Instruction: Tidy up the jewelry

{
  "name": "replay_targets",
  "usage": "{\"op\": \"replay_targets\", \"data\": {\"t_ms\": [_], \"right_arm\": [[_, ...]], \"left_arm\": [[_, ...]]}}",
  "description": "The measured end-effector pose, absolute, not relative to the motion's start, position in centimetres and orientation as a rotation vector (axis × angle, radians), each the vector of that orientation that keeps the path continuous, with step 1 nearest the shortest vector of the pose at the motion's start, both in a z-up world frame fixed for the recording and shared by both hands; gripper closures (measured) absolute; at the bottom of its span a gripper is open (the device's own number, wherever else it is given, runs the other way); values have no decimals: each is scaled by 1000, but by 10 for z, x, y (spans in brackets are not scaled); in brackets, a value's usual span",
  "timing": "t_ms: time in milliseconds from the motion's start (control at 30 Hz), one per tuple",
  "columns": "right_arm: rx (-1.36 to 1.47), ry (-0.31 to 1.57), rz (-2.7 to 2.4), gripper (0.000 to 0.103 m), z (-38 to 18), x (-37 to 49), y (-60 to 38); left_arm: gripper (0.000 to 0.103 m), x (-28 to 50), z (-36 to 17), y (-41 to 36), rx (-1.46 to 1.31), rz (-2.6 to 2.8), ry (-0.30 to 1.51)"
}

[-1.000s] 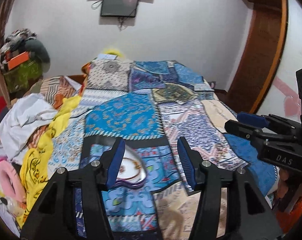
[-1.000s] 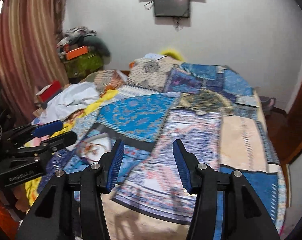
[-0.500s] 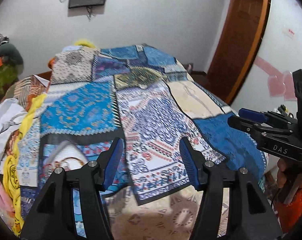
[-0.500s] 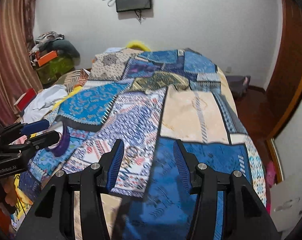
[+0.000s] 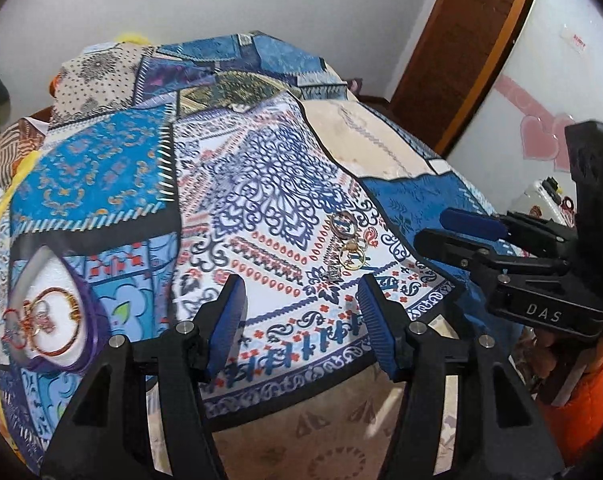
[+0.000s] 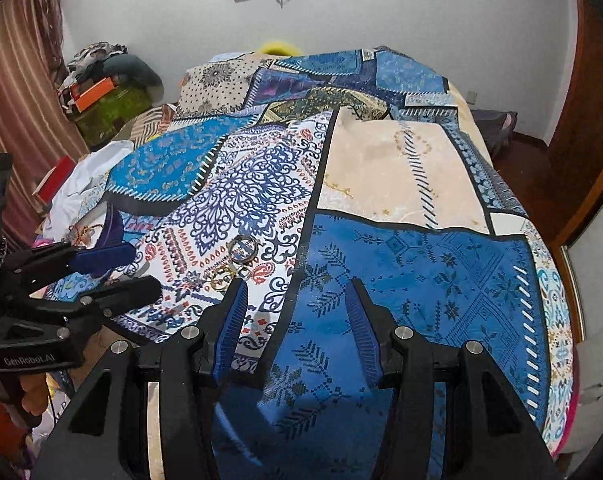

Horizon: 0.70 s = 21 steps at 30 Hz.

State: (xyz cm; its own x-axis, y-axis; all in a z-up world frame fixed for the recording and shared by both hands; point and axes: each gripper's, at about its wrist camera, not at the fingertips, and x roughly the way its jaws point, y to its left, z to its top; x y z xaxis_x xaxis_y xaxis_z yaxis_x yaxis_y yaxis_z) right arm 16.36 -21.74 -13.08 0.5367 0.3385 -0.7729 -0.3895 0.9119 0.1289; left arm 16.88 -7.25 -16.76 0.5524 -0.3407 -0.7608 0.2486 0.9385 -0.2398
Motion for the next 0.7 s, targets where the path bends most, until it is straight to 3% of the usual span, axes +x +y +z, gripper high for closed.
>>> {"op": "replay_targets", "data": {"t_ms": [133,267,400,700], "right_arm": [[-47,912,438,56,-135,169,-220],[-35,921,448,56,-139,173,-221],[-32,931,477,56,-143,172,-218],[-64,929,539,56,-142,166,-201]], "left_arm": [[65,176,-176,-84,-98,-385,943],[72,181,-179,-89,-114,-417,937],[91,186,-183,-89,-138,-427,934],[95,181,-179,-76,-167,-416,913]]}}
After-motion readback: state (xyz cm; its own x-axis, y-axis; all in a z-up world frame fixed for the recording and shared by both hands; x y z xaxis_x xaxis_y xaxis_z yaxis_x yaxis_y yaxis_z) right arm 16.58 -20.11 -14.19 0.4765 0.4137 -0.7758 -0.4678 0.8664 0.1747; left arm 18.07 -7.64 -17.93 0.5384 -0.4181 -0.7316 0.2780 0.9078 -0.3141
